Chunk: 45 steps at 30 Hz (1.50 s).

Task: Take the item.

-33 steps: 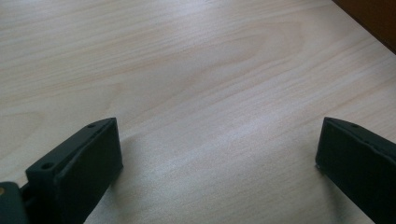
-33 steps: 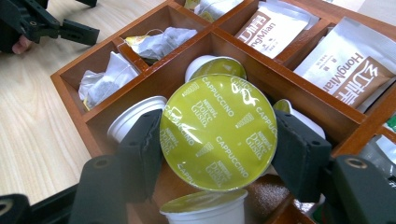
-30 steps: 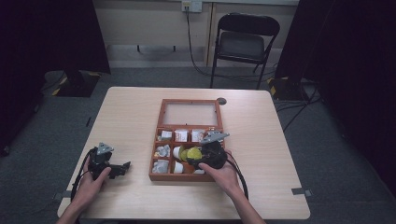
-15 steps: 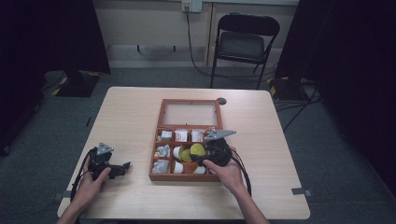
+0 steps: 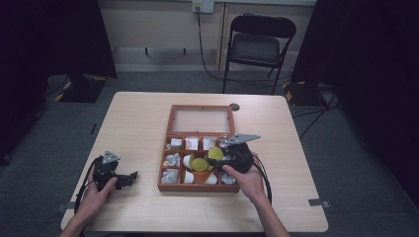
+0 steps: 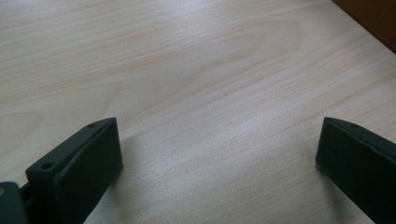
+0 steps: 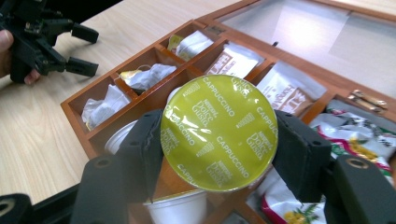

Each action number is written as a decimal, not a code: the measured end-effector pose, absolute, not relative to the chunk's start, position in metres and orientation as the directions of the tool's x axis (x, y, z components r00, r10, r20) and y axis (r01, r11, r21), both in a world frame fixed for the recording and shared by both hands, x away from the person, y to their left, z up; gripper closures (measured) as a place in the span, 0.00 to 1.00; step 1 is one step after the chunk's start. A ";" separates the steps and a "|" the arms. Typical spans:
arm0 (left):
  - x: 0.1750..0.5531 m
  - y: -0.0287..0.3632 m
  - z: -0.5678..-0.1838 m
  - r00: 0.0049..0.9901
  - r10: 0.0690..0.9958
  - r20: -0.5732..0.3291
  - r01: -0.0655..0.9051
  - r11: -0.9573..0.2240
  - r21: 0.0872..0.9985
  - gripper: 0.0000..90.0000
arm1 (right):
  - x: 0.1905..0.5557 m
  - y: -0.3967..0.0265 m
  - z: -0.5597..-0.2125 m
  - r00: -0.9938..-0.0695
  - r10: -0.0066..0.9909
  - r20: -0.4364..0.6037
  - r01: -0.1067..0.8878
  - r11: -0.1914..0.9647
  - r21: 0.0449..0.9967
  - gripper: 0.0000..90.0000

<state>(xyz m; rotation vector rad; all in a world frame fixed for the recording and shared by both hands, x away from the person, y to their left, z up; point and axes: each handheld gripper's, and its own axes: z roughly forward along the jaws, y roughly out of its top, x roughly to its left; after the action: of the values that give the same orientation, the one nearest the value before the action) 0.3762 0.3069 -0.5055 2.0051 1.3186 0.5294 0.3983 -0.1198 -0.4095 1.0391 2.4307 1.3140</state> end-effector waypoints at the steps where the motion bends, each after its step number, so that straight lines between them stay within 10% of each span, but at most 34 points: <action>1: 0.376 0.307 -0.506 0.407 0.913 -0.027 0.641 -0.264 0.721 0.00 | 0.398 -0.122 -0.408 -0.734 0.661 0.156 0.489 0.355 0.797 0.42; 45: 0.376 0.307 -0.506 0.407 0.913 -0.027 0.641 -0.264 0.721 0.00 | 0.401 -0.195 -0.381 -0.629 0.760 0.165 0.488 0.221 0.844 0.42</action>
<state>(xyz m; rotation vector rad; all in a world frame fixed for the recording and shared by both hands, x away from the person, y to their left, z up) 0.3762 0.3069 -0.5055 2.0054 1.3187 0.5296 0.4010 -0.1945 -0.3805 1.1711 2.2154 1.3661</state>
